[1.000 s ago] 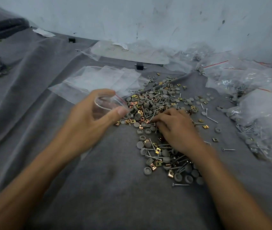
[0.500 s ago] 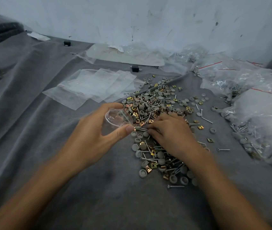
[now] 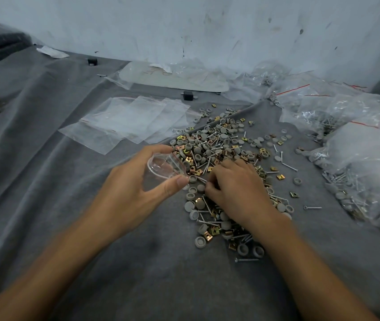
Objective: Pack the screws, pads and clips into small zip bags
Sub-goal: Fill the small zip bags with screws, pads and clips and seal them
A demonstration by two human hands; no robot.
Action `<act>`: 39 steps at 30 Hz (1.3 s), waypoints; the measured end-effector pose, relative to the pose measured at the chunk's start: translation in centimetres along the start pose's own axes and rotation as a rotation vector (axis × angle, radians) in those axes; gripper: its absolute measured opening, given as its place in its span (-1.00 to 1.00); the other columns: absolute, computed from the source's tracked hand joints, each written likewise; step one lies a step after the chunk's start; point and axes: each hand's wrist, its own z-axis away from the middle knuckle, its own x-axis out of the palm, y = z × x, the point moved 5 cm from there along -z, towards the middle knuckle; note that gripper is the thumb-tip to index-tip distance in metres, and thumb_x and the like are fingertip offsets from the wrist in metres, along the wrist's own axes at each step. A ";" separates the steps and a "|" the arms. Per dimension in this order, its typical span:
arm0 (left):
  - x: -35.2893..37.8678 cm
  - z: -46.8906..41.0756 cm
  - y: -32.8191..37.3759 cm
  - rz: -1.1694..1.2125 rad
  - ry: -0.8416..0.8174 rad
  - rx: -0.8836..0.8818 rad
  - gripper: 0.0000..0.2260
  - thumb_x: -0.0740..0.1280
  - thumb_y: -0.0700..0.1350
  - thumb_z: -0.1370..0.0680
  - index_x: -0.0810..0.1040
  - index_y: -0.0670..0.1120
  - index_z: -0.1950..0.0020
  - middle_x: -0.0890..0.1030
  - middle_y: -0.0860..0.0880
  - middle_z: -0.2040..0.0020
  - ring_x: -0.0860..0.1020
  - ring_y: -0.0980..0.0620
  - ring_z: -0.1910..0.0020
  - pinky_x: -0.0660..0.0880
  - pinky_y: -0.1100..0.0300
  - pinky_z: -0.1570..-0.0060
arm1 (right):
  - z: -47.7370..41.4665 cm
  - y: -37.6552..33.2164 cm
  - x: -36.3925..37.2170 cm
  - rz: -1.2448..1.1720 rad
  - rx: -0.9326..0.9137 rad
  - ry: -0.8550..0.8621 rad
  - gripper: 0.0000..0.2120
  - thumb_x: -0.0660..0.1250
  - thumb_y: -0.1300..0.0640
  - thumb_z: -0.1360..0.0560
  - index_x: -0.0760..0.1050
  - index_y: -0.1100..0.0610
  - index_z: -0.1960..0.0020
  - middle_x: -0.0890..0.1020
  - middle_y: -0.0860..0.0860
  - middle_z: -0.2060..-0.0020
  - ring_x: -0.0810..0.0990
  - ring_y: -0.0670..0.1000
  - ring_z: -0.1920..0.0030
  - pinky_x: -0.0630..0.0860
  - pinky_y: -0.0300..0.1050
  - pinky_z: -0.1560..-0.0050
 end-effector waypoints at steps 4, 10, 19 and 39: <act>0.2 0.0 0.0 0.010 -0.013 0.007 -0.41 0.26 0.54 -0.35 0.39 0.36 -0.32 0.62 0.32 -0.10 0.54 0.38 -0.14 0.42 0.34 -0.09 | 0.0 0.3 0.1 -0.020 0.009 -0.022 -0.83 0.28 -0.12 -0.57 0.45 -0.03 0.03 0.51 -0.07 -0.03 0.40 0.03 -0.11 0.35 -0.01 -0.19; 0.4 0.1 0.1 -0.018 -0.024 0.024 -0.41 0.26 0.53 -0.37 0.38 0.34 -0.33 0.61 0.35 -0.10 0.54 0.45 0.00 0.42 0.40 0.03 | 0.1 1.6 -0.4 -0.142 0.054 0.032 -0.88 0.30 -0.06 -0.58 0.51 -0.02 0.04 0.44 -0.09 -0.05 0.35 -0.05 -0.12 0.30 -0.13 -0.13; 1.5 0.6 0.2 -0.138 -0.180 0.037 -0.20 0.29 0.57 -0.31 0.23 0.33 -0.48 0.40 0.30 -0.46 0.37 0.26 -0.42 0.39 0.05 -0.40 | 2.4 0.4 -2.4 -1.154 0.004 -0.180 -0.84 0.34 -0.06 -0.54 0.61 -0.06 0.17 0.46 0.00 0.28 0.38 0.02 0.23 0.36 -0.05 0.17; 2.2 0.7 0.5 -0.198 -0.205 0.056 -0.22 0.31 0.48 -0.32 0.26 0.28 -0.49 0.47 0.28 -0.38 0.40 0.20 -0.38 0.43 -0.01 -0.35 | 2.8 -2.5 -1.6 -0.830 -0.168 0.070 -0.89 0.46 0.07 -0.54 0.67 -0.04 -0.07 0.68 -0.13 0.14 0.65 -0.10 0.11 0.58 -0.20 0.11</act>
